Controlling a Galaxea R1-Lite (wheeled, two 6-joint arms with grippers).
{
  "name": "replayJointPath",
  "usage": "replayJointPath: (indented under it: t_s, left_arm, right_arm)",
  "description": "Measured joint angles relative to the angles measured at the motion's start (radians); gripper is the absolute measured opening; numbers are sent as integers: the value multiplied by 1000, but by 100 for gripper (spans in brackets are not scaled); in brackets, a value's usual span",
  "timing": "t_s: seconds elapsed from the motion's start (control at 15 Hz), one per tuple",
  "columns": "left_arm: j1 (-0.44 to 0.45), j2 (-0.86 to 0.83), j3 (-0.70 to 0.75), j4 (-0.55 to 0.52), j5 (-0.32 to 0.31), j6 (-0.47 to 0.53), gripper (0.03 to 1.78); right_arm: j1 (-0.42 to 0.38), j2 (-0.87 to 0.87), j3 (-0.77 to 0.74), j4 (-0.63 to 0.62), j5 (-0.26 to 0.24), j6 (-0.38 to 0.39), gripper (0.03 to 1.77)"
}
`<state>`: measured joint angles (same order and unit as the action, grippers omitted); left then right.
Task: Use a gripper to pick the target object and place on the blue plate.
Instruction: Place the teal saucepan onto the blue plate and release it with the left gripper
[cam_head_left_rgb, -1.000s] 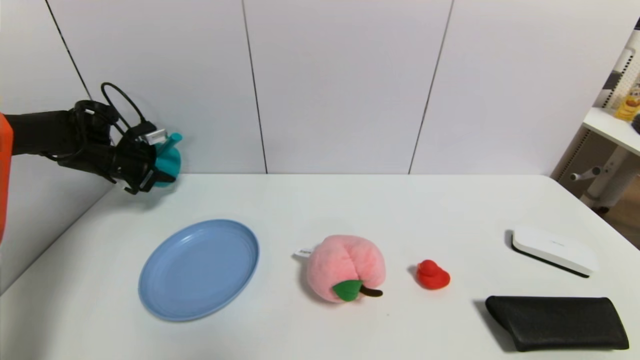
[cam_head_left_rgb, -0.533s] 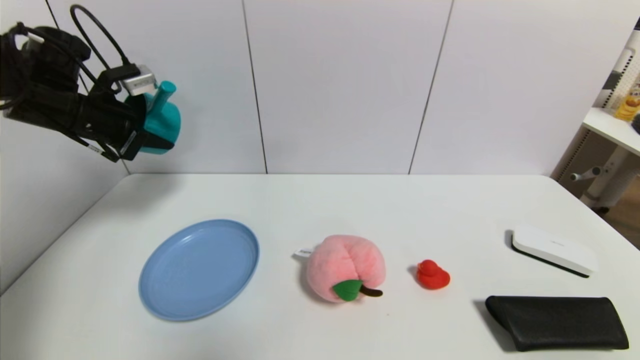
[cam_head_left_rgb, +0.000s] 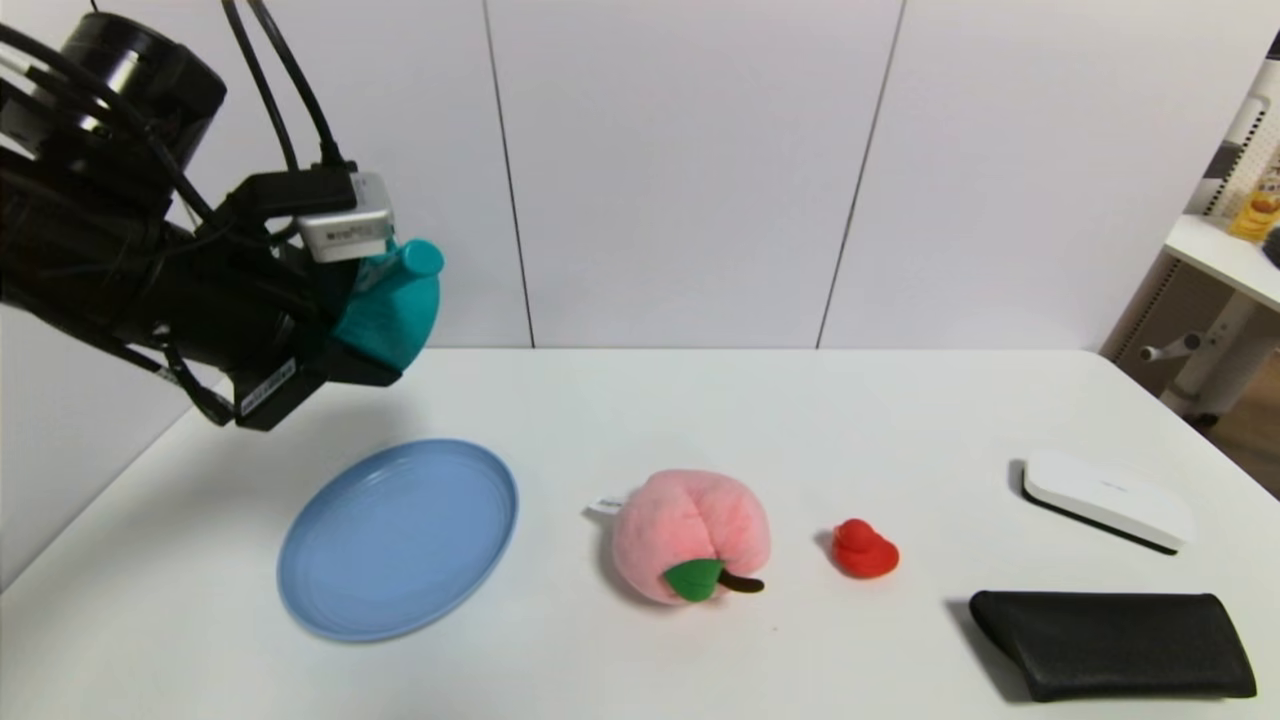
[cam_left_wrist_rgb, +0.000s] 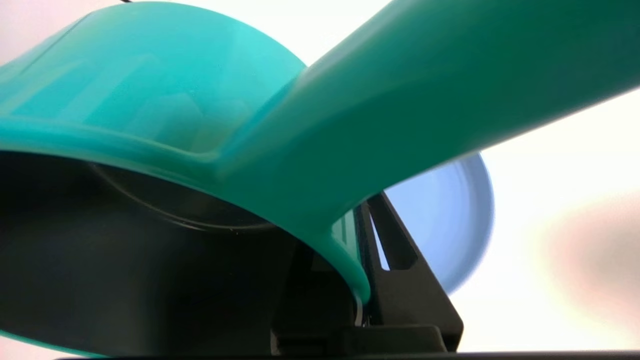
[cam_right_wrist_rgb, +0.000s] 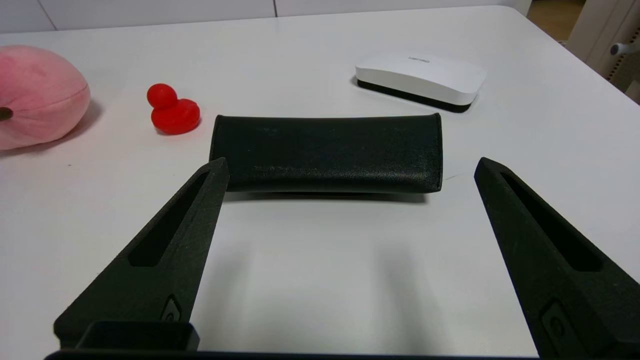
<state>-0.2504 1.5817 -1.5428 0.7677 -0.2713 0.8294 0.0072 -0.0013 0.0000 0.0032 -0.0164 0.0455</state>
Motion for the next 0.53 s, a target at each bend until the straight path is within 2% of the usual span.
replayJointPath:
  t_s: [0.27, 0.53]
  left_arm:
    - [-23, -28, 192, -101, 48, 56, 13]
    - [-17, 30, 256, -166, 65, 61, 13]
  right_arm:
    - [0, 0, 0, 0, 0, 0, 170]
    - [0, 0, 0, 0, 0, 0, 170]
